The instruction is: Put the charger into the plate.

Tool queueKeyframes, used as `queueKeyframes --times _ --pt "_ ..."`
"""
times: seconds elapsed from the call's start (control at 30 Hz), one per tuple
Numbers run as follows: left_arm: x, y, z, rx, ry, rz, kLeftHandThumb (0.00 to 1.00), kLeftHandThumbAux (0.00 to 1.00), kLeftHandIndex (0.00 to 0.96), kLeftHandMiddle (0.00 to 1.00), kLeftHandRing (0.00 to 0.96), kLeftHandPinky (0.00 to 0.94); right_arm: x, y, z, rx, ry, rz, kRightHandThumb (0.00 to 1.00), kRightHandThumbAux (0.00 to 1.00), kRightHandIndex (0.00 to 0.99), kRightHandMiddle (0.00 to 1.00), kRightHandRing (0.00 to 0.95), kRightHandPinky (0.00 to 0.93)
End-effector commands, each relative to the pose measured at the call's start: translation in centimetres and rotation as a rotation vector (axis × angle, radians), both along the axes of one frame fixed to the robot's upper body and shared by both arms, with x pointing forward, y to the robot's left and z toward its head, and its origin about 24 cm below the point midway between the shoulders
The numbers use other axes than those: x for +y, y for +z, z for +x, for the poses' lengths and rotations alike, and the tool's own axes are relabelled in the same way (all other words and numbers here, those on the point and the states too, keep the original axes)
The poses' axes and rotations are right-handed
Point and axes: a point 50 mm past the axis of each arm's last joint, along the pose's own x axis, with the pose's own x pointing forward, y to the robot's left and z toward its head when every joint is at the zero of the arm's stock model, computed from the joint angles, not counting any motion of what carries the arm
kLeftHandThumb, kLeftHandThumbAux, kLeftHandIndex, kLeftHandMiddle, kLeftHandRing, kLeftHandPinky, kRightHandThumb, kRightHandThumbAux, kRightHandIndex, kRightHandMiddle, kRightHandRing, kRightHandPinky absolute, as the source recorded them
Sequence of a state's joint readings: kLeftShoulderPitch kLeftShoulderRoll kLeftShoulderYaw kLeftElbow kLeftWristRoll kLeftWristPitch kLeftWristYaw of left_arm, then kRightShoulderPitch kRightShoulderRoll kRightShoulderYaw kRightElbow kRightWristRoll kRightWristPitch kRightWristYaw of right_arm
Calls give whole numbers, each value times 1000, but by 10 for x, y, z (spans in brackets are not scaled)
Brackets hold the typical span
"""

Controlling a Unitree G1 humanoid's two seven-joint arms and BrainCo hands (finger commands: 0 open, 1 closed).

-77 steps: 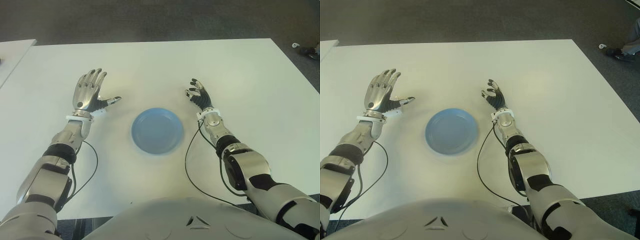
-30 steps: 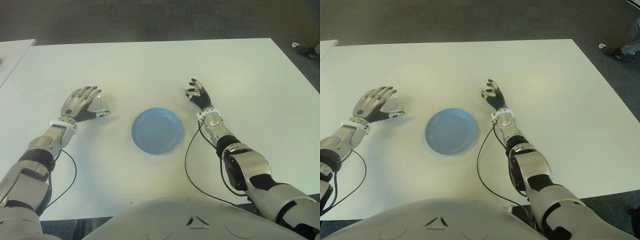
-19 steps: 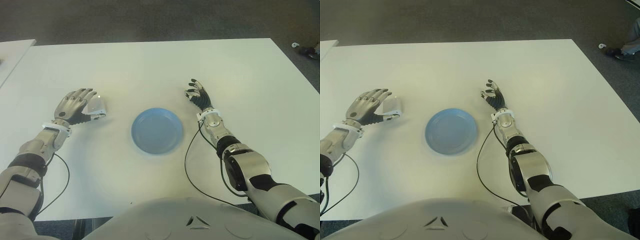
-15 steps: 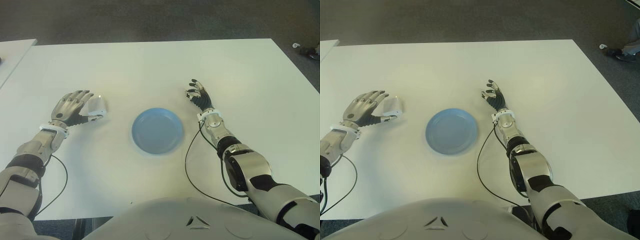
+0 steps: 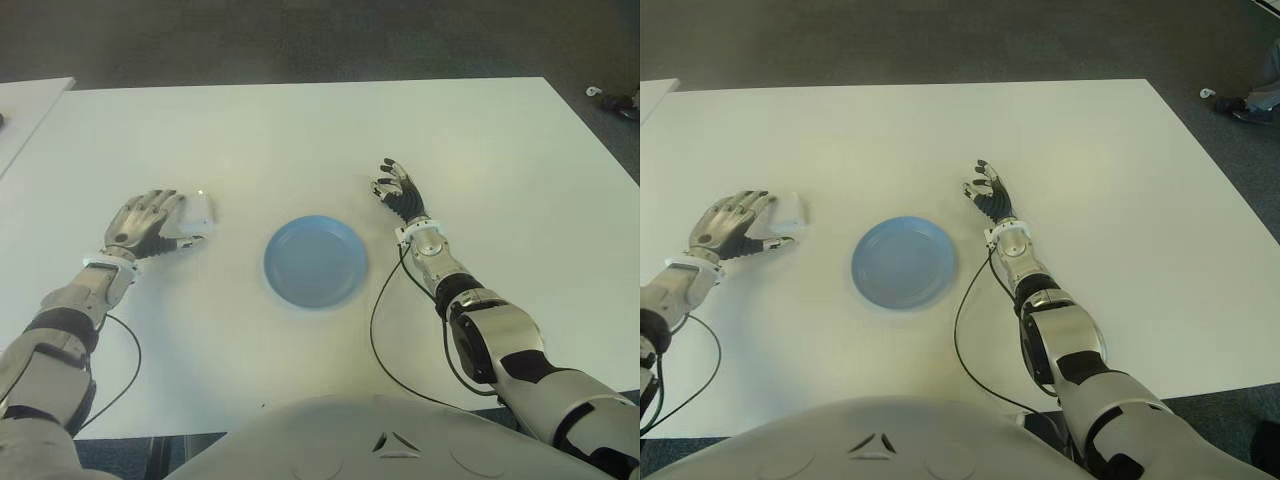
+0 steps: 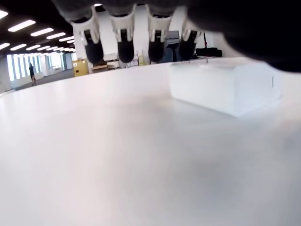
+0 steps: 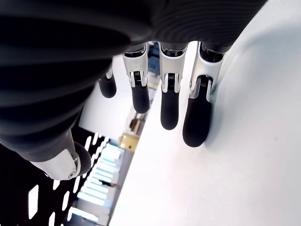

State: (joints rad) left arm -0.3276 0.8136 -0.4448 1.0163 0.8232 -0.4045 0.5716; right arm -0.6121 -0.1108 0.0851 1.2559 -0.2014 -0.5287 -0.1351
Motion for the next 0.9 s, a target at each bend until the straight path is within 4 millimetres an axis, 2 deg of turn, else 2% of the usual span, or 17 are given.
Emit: queueKeyframes --times 0.03,0.9 --pt "-6 -9 2 38 4 1 254 175 0 0 0 0 -2 -47 -36 231 26 -41 263 599 4 143 211 271" --pt "-17 -1 27 11 -13 22 247 185 0 0 0 0 1 -47 -37 215 34 -38 259 609 8 140 219 310"
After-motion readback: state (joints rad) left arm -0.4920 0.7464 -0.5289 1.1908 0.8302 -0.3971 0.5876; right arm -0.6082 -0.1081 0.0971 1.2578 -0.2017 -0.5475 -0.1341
